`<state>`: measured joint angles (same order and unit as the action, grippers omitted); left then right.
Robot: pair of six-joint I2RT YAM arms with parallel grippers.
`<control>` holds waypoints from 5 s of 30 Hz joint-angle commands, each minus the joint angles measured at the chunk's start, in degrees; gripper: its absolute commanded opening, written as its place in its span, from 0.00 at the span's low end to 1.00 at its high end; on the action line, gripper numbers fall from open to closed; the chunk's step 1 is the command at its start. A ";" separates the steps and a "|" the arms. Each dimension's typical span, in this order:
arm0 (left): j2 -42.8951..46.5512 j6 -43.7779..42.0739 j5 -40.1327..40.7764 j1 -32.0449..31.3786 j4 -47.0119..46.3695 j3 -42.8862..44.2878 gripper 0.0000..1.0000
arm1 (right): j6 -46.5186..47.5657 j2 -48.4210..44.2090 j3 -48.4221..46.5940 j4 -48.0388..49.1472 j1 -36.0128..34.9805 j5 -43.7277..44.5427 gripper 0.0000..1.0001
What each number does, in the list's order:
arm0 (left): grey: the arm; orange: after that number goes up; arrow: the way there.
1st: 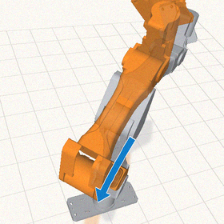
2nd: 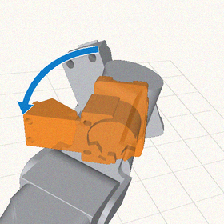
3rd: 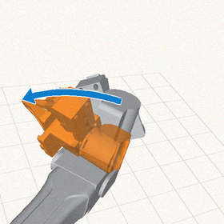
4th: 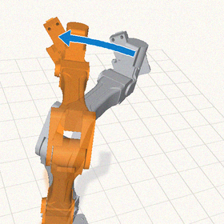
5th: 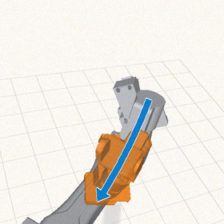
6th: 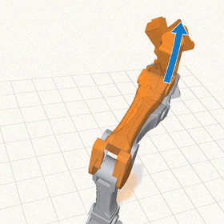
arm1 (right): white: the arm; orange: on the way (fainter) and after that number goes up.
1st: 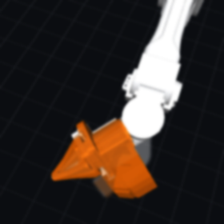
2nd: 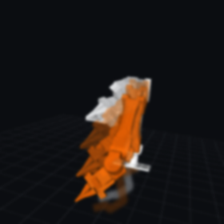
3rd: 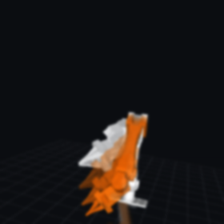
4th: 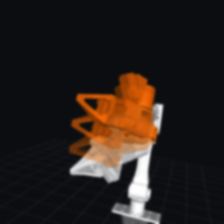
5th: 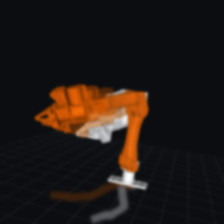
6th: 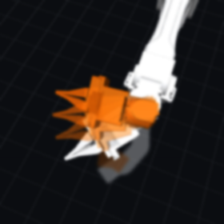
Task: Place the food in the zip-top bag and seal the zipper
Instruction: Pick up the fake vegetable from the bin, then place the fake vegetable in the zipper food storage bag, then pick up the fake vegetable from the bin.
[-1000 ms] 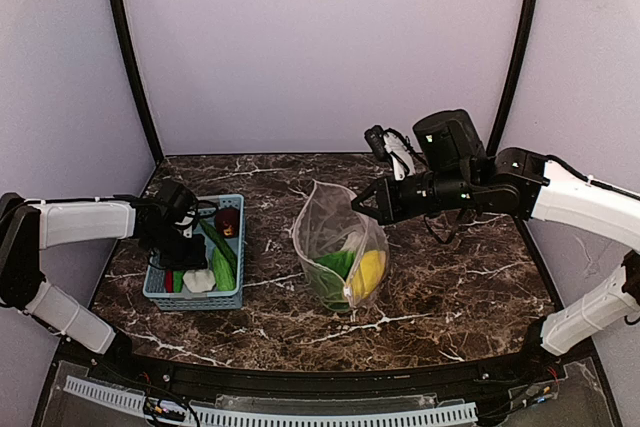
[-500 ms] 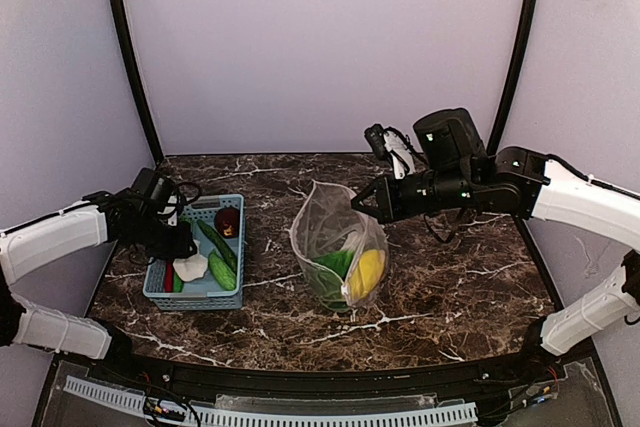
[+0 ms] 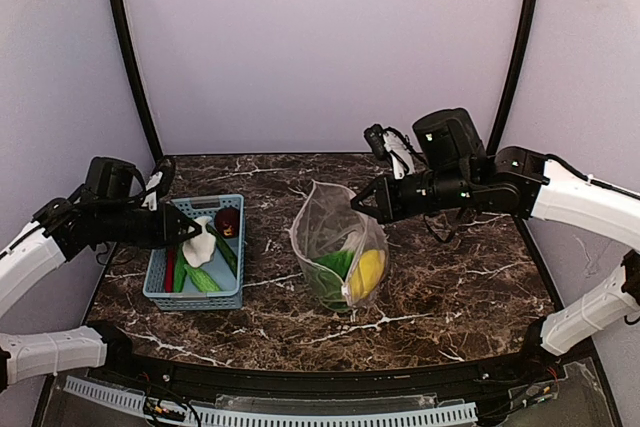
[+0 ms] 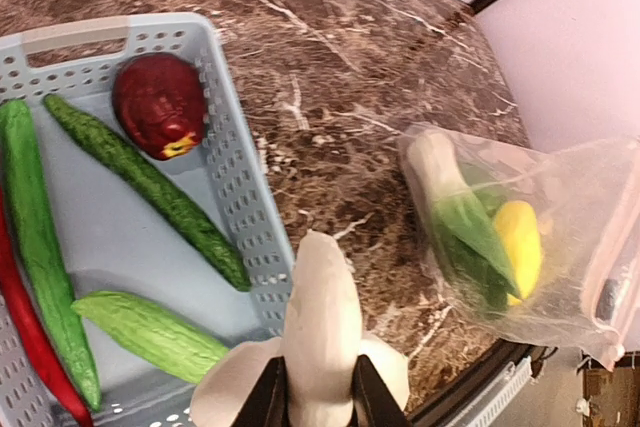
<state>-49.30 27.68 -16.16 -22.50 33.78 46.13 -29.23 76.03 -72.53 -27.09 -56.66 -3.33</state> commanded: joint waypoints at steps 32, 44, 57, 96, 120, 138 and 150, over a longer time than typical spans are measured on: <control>-21.83 11.56 5.85 -36.91 -17.34 23.61 0.17 | -1.78 -1.70 0.56 2.22 -0.46 -1.59 0.00; -26.22 10.44 10.73 -36.85 -24.22 25.03 0.17 | -2.27 -2.15 1.10 2.83 -0.50 -1.89 0.00; -30.01 10.47 10.74 -37.15 -20.40 22.76 0.17 | -1.58 -1.40 -0.26 2.63 -0.45 -1.33 0.00; -30.26 2.32 10.08 -36.95 -4.00 32.75 0.58 | -1.09 -0.57 -0.56 2.71 -0.46 -1.46 0.00; -15.52 2.22 9.50 -5.58 2.96 15.55 0.89 | -0.74 -0.09 -0.26 2.76 -0.46 -1.34 0.00; -11.17 12.50 11.56 0.62 -12.09 -12.25 0.82 | -0.52 0.62 -0.42 3.27 -0.49 -1.85 0.00; -14.65 15.28 8.13 0.62 -21.70 -19.69 0.74 | -0.52 0.52 -0.46 3.10 -0.41 -1.76 0.00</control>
<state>-63.40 41.67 -6.66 -22.26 16.29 28.23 -30.46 76.27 -72.51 -26.55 -56.66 -4.93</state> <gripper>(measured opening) 0.746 0.006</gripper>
